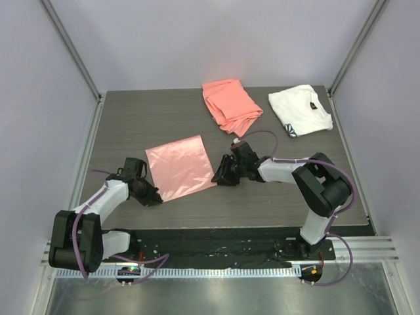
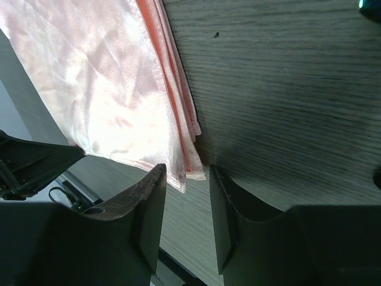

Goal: Fold the napkin into a case and place the utensils inside
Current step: Fold the rectangle-folded napkin at the center of the board.

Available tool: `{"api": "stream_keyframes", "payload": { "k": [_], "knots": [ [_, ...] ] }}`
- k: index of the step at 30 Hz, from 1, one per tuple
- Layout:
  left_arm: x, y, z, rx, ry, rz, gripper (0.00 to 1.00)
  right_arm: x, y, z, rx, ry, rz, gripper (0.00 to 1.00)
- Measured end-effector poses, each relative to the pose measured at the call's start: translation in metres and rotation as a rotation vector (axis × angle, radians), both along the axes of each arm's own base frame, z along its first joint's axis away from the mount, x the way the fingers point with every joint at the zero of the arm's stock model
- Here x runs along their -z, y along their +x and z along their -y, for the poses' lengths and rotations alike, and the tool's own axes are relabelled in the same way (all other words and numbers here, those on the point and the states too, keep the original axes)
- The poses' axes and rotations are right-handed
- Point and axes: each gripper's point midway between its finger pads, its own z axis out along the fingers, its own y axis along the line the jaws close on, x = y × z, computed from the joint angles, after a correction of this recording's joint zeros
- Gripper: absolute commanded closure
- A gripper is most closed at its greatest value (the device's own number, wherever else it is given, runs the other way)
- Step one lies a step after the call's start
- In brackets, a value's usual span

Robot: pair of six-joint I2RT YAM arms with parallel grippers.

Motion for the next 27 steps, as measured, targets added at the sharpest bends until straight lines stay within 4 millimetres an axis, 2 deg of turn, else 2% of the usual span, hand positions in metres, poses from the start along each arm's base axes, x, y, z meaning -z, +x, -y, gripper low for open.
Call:
{"api": "stream_keyframes", "payload": {
  "k": [11,17,22,23,27],
  "knots": [
    [0.000,0.000,0.001,0.001,-0.004,0.001,0.91,0.004,-0.001,-0.001,-0.007,0.005,-0.007,0.72],
    [-0.003,0.001,0.001,0.001,-0.005,0.012,0.97,0.006,-0.001,-0.001,-0.012,-0.003,-0.005,0.87],
    [-0.007,0.001,0.001,0.004,-0.008,0.022,1.00,0.007,-0.002,0.001,-0.015,-0.020,-0.005,0.94],
    [-0.009,0.002,0.001,0.005,-0.009,0.024,1.00,0.007,-0.002,0.001,-0.017,-0.026,-0.006,0.99],
    [-0.019,0.008,0.002,0.006,-0.012,0.054,1.00,0.008,-0.005,0.005,-0.024,-0.053,-0.015,0.99]
  ]
}}
